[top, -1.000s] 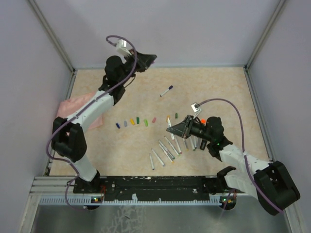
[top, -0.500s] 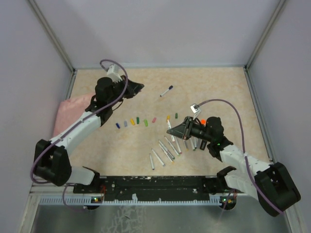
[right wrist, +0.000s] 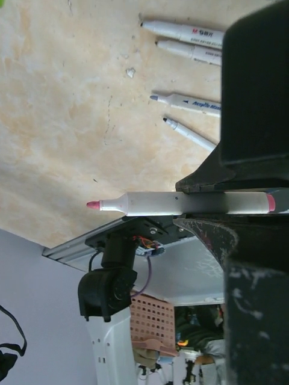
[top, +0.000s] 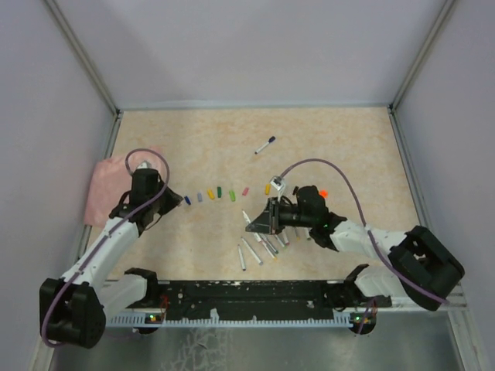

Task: Open the pen caps
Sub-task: Place the pen cap at the center of the board.

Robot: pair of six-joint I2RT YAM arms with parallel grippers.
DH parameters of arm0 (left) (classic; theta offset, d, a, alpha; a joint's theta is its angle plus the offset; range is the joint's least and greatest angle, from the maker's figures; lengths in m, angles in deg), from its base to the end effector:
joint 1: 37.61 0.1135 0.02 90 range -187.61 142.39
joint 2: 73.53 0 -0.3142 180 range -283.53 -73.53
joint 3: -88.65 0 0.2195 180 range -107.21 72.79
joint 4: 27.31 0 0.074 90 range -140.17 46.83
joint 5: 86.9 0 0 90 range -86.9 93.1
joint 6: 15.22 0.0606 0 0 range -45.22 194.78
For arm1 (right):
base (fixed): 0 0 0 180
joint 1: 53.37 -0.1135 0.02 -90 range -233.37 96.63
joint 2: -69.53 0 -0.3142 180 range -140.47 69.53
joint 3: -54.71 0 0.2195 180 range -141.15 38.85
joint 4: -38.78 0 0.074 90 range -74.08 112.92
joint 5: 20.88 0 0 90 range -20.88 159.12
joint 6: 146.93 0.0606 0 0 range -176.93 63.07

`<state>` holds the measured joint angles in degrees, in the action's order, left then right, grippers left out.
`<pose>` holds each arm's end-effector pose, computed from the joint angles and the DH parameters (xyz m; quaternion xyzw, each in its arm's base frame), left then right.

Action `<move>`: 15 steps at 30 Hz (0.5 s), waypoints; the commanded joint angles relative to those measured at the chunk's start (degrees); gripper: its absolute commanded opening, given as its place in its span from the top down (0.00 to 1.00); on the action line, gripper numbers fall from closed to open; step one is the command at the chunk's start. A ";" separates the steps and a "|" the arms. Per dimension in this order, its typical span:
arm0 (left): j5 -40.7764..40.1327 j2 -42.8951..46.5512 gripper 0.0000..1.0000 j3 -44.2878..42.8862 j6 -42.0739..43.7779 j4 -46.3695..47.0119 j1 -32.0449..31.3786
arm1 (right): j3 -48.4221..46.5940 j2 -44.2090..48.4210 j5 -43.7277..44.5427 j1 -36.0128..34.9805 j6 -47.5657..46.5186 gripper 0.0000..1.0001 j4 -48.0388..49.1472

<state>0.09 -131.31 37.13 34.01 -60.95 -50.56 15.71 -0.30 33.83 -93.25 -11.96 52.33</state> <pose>0.1702 -0.0359 0.2691 -0.2285 0.8764 -0.1700 0.3883 0.1449 0.1667 0.2593 -0.1455 0.7746 0.5613 0.2524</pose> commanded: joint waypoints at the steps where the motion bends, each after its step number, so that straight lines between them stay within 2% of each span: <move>1: 1.59 -2.06 0.95 1.49 -0.26 -1.69 3.49 | -7.87 -4.70 3.80 -6.14 -4.16 1.00 -2.74; 6: -0.62 -10.10 0.94 -1.42 1.17 -2.64 5.48 | -17.05 -12.78 10.98 -13.09 -7.02 1.00 -15.05; 9: -3.78 -14.88 0.88 -3.74 1.95 -3.50 5.88 | -22.08 -17.23 14.43 -16.08 -7.60 0.99 -21.10; 15: -4.75 -22.31 0.84 -7.21 3.25 -2.82 7.11 | -31.58 -24.11 24.04 -21.61 -8.32 0.96 -33.60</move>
<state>-2.99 -150.98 32.89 35.65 -63.99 -44.42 -9.25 -21.56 49.61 -111.89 -18.67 28.72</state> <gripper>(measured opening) 0.140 0.100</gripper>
